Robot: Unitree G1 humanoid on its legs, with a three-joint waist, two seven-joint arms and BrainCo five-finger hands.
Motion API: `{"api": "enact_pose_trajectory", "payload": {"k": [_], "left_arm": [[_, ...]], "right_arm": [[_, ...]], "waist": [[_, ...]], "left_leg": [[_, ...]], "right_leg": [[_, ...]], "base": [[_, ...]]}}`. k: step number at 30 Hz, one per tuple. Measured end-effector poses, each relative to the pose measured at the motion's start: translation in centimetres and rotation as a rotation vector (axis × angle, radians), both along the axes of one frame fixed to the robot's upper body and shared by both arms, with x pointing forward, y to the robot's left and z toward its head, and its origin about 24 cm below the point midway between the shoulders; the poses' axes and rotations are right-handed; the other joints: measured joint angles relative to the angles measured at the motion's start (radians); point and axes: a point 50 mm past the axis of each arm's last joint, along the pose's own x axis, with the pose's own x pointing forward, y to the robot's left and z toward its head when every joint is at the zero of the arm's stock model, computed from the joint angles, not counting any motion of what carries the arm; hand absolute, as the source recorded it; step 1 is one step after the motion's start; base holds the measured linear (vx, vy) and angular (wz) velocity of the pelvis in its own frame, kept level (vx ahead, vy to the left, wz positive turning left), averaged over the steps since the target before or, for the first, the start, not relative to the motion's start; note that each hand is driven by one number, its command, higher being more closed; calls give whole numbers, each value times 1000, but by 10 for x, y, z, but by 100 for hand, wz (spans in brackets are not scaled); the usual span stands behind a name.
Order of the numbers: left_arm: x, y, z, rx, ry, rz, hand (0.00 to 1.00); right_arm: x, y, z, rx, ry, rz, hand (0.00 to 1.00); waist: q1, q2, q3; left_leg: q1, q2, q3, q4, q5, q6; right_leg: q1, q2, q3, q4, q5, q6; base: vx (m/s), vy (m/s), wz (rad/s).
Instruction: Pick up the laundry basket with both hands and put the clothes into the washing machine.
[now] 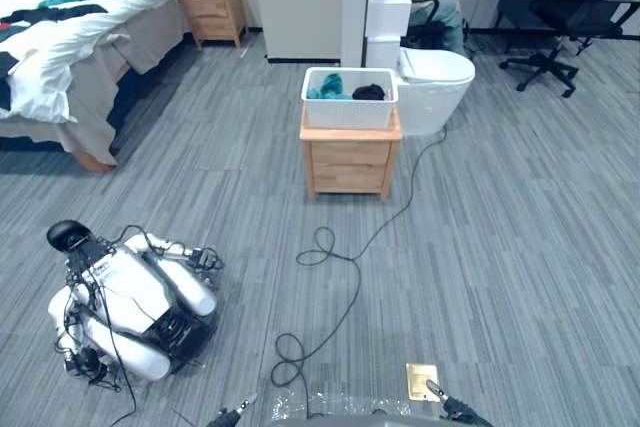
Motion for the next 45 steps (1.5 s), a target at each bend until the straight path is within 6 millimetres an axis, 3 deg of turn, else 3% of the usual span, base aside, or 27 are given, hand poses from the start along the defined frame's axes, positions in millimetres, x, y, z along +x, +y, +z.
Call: {"api": "enact_pose_trajectory", "payload": {"k": [33,40,42,45], "left_arm": [[2,0,0,-1,-3,-42,0],[3,-1,0,-8,-13,8,0],[6,-1,1,-8,-23,13,0],[16,0,3,-4,-55,15,0]], "right_arm": [[1,0,0,10,-14,4,0],[7,-1,2,0,-38,5,0],[9,2,3,2,-50,7,0],[15,1,6,-17,-84,25,0]], "waist": [[0,5,1],[4,7,15],[5,5,38],[19,-12,61]], "left_leg": [[15,-2,1,-12,0,0],[-56,-1,19,6,-1,-1],[-70,-4,23,25,-19,10],[-145,-34,25,152,-97,35]], "right_leg": [[15,-9,1,-17,3,3],[-59,-10,11,14,2,5],[-77,-17,3,50,-21,18],[-156,-63,-35,218,-132,67]], "base": [[2,0,0],[0,-2,-5],[5,3,9],[1,45,30]]}}
